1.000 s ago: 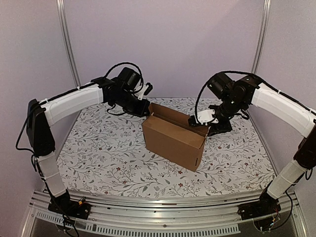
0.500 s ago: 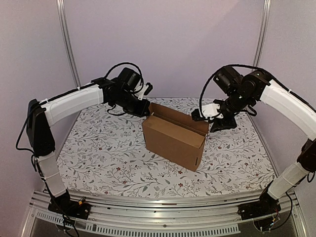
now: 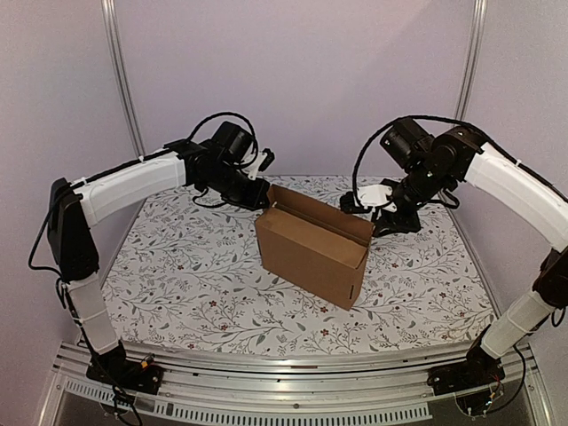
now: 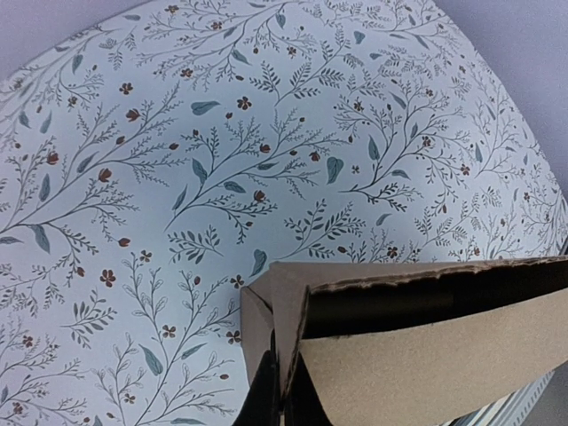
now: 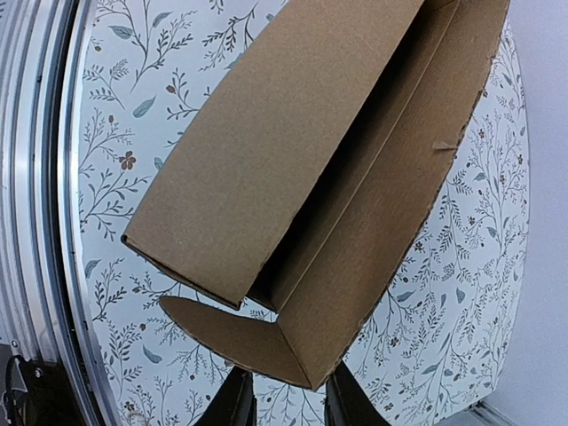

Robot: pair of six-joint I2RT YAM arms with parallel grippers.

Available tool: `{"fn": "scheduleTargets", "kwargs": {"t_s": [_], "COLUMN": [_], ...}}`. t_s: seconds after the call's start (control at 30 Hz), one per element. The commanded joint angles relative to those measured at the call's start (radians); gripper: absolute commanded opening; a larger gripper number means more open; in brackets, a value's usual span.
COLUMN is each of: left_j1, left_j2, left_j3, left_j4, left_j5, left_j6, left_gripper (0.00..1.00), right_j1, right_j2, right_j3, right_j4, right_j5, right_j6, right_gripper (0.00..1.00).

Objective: Fold the paper box

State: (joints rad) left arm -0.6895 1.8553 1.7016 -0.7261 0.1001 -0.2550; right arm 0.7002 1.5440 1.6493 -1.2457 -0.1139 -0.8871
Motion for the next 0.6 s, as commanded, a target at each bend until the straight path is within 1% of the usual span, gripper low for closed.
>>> {"fn": "scheduleTargets", "kwargs": {"t_s": [0.0, 0.17, 0.3, 0.43, 0.57], "left_j1": [-0.016, -0.016, -0.016, -0.016, -0.015], "left_j2": [0.006, 0.008, 0.006, 0.001, -0.001], "left_j3": [-0.030, -0.028, -0.030, -0.033, -0.030], "left_j4": [-0.080, -0.080, -0.083, -0.085, -0.088], "left_j5": [0.007, 0.007, 0.007, 0.002, 0.000], "left_j6": [-0.009, -0.001, 0.002, 0.005, 0.008], "left_gripper": [0.00, 0.00, 0.00, 0.00, 0.00], "right_j1": [0.008, 0.008, 0.008, 0.008, 0.008], "right_j2": [0.020, 0.041, 0.049, 0.039, 0.011], "right_j3": [0.021, 0.037, 0.041, 0.034, 0.013], "right_j4": [0.037, 0.076, 0.064, 0.006, -0.008], "right_j5": [0.007, 0.070, 0.044, -0.023, 0.003], "right_j6": [0.059, 0.120, 0.120, 0.051, -0.024], "right_gripper": [0.26, 0.26, 0.26, 0.27, 0.27]}}
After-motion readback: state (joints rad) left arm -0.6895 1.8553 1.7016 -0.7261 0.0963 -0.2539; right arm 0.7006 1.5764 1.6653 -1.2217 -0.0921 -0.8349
